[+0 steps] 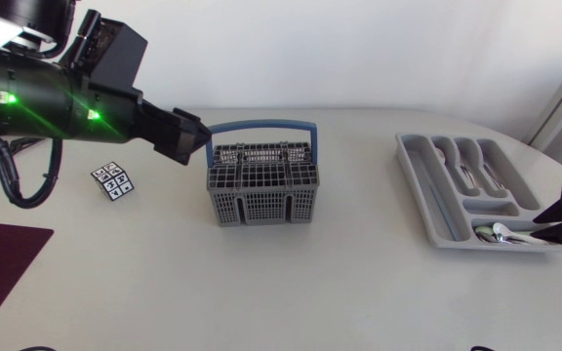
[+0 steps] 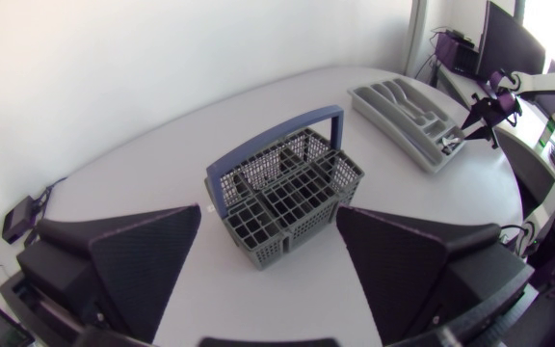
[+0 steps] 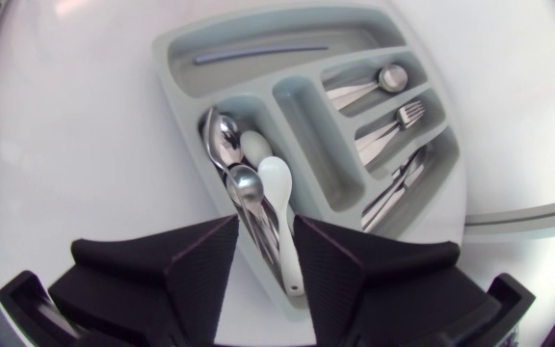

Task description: Transfer all utensils from the basket to the drawer tray.

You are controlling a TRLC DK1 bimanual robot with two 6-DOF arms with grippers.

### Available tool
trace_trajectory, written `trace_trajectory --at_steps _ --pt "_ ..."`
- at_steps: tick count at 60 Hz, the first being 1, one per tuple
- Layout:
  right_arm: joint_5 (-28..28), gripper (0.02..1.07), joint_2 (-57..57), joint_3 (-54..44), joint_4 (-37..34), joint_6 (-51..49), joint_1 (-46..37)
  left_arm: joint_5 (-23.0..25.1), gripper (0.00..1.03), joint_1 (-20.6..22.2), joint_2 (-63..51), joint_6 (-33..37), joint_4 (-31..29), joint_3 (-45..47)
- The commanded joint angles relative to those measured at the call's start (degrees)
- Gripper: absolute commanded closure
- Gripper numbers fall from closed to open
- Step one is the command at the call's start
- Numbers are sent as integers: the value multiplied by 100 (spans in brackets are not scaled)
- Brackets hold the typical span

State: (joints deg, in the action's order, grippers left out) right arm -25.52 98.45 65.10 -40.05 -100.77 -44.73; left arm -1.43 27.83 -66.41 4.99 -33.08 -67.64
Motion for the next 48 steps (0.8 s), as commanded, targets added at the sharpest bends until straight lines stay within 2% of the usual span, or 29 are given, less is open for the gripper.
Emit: trace_trajectory --at_steps 1,11,14,24,31,39,48 --pt "-50 42 -362 -384 -152 -101 43 -15 5 29 146 19 -14 207" --pt "-111 20 -907 -850 -345 119 298 -156 5 -24 375 72 56 418" --pt "-190 5 -1074 -999 -380 207 421 -156 5 -68 445 98 65 479" --pt "-410 6 -1716 -1430 -257 937 870 -156 5 -270 673 186 74 690" --pt "-647 6 -2261 -1773 -82 1446 1124 -156 5 -375 999 274 311 1051" --pt "-665 6 -2797 -2168 112 2035 1564 -129 5 -639 1280 327 478 1394" --pt "-630 6 -3614 -2775 1008 2896 2047 11 5 -947 1596 318 671 1745"
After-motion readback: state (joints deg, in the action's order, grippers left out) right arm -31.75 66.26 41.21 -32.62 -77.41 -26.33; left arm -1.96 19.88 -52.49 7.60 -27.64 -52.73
